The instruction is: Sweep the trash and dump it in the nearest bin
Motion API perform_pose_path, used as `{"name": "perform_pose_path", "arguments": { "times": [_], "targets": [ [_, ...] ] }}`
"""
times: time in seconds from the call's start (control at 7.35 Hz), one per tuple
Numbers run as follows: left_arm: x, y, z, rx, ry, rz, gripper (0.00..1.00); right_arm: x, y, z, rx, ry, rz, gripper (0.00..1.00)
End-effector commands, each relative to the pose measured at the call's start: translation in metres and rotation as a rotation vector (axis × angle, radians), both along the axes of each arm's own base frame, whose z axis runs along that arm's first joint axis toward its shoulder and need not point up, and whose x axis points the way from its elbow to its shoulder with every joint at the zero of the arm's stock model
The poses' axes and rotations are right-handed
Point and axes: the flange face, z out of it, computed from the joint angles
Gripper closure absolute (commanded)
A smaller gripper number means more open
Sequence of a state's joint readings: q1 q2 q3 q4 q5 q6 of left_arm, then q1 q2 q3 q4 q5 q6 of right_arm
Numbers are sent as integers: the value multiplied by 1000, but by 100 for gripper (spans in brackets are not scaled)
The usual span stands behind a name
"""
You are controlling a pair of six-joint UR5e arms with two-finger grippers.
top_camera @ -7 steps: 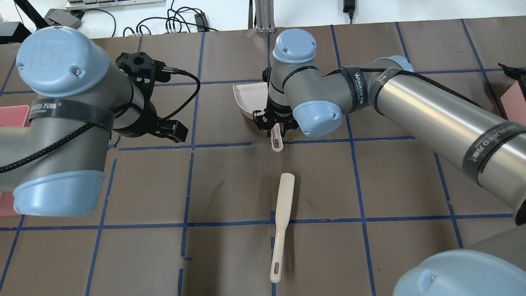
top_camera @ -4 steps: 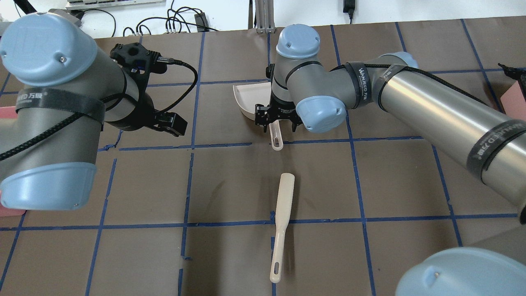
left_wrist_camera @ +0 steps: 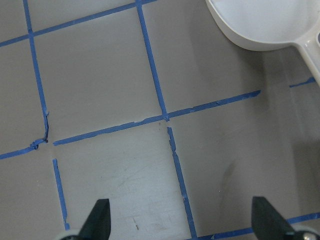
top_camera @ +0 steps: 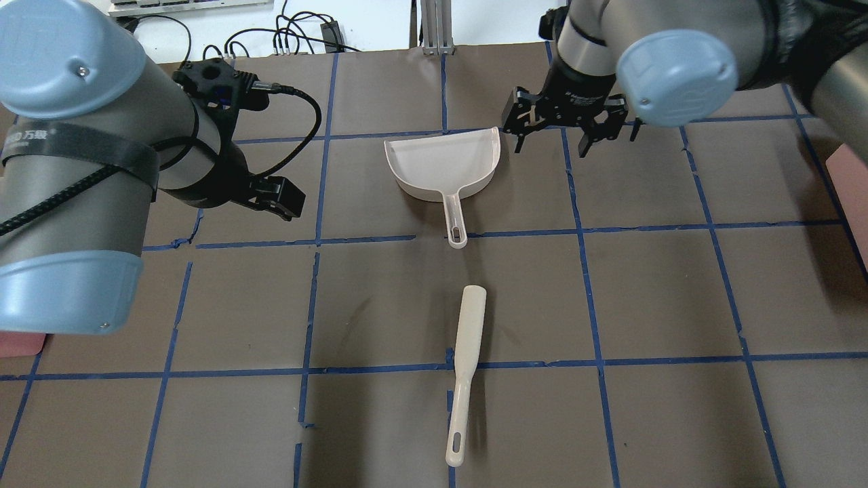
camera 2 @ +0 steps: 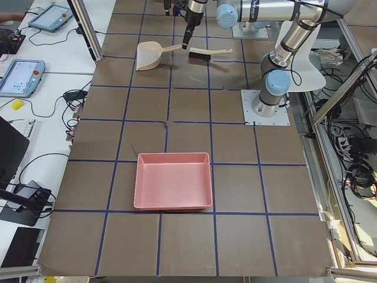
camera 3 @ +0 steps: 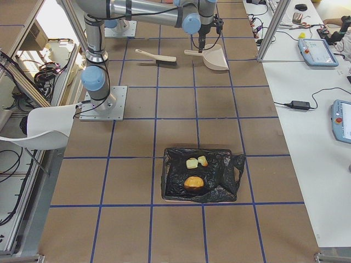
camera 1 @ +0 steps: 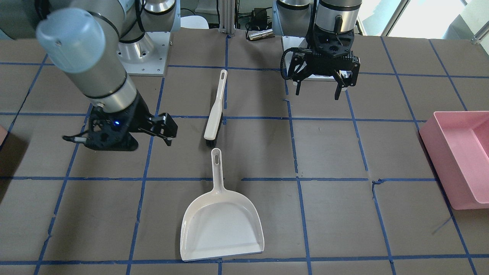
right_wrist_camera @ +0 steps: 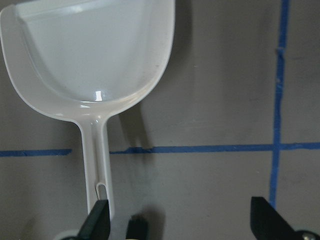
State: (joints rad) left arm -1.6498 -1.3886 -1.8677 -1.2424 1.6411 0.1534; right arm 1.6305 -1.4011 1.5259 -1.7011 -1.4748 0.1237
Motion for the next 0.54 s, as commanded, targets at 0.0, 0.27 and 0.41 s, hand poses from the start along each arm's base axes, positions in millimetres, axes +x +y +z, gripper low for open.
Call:
{"name": "perform_pose_path", "arguments": {
  "times": [0.0, 0.27, 0.41],
  "targets": [
    [4, 6, 3, 41, -3, 10, 0, -31, 56, 65, -3, 62, -2, 0],
    [6, 9, 0, 80, -4, 17, 0, -31, 59, 67, -6, 68, 5, 0],
    [6, 10, 0, 80, -4, 17, 0, -38, 57, 67, -12, 141, 6, 0]
  ]
}}
